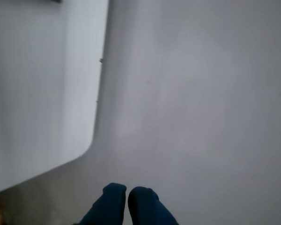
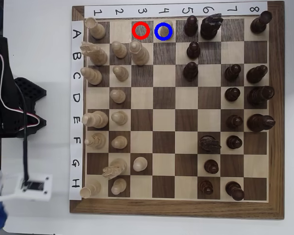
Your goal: Move the piece to destination
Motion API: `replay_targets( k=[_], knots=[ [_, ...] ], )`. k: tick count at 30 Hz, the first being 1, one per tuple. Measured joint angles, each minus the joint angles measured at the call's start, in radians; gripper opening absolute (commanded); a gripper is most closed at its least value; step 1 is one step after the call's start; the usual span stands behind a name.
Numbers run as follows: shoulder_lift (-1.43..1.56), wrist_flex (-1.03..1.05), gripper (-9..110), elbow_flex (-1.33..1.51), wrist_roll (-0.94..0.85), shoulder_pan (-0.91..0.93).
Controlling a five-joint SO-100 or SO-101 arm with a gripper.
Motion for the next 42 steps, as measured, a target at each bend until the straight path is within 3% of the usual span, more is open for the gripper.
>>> replay_targets(
  k=[13, 23, 42],
  knots=[
    [0.215, 0.152, 0, 0.249, 0.121, -0.003],
    [0.284, 0.264, 0, 0.255, 0.181, -0.003],
    [0.284, 0.288, 0, 0.255, 0.21, -0.003]
  ],
)
